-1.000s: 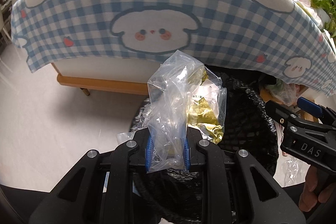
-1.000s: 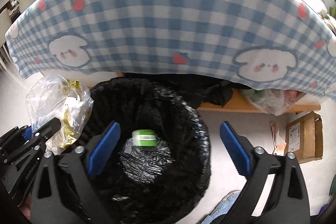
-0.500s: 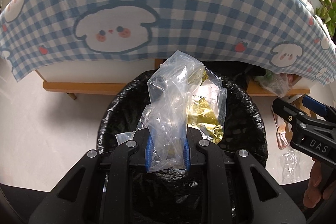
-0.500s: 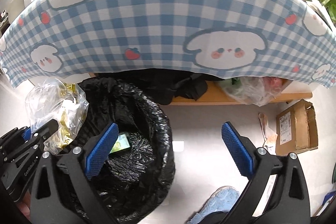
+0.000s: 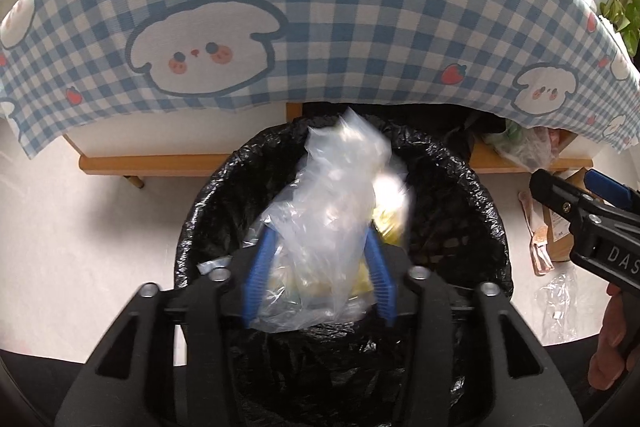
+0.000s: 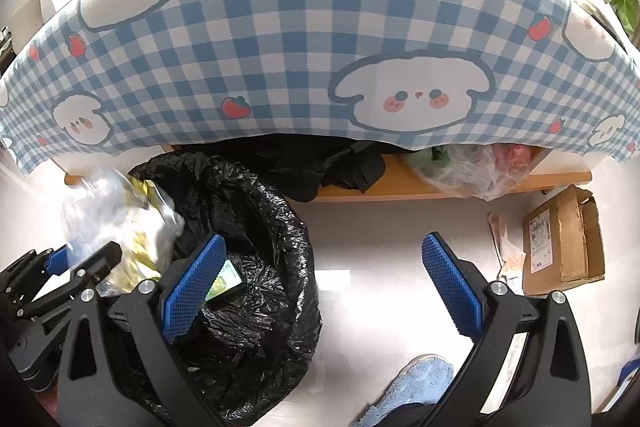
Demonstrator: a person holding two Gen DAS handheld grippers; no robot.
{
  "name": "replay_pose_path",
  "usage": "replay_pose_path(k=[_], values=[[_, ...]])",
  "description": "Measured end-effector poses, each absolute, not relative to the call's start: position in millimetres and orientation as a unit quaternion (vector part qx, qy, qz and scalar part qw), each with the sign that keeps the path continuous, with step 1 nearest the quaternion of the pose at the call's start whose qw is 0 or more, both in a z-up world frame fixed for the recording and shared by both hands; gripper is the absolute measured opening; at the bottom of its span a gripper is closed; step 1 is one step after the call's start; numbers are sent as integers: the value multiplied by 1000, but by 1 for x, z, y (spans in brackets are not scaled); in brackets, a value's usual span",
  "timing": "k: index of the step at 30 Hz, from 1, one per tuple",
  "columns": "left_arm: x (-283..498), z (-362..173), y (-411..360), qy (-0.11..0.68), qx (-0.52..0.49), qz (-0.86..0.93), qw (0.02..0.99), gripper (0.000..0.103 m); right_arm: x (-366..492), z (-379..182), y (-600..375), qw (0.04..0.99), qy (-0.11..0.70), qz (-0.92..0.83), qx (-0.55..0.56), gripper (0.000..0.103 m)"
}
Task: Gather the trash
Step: 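Open the left tool to release the plastic bag into the bin, then raise both tools away from the bin back over the table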
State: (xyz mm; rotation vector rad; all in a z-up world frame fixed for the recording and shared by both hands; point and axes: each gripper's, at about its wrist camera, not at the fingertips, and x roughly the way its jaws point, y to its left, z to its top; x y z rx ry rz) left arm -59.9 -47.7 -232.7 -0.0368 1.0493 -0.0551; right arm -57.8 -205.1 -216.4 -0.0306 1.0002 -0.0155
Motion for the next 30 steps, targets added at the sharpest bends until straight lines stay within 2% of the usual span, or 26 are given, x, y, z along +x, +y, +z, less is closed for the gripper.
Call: replay_pose_path(k=[6, 10, 18, 30], values=[[-65, -223, -34, 493, -15, -24, 869, 64, -59, -211, -197, 879, 476, -2, -16, 95], [-69, -211, -25, 484, -18, -16, 875, 78, -62, -206, -192, 881, 473, 1, -18, 95], [-73, -181, -10, 461, -25, -5, 887, 96, -66, -180, -184, 891, 453, 11, -20, 95], [-74, -145, -4, 453, -17, -8, 891, 97, -70, -138, -175, 908, 418, 13, -28, 95]])
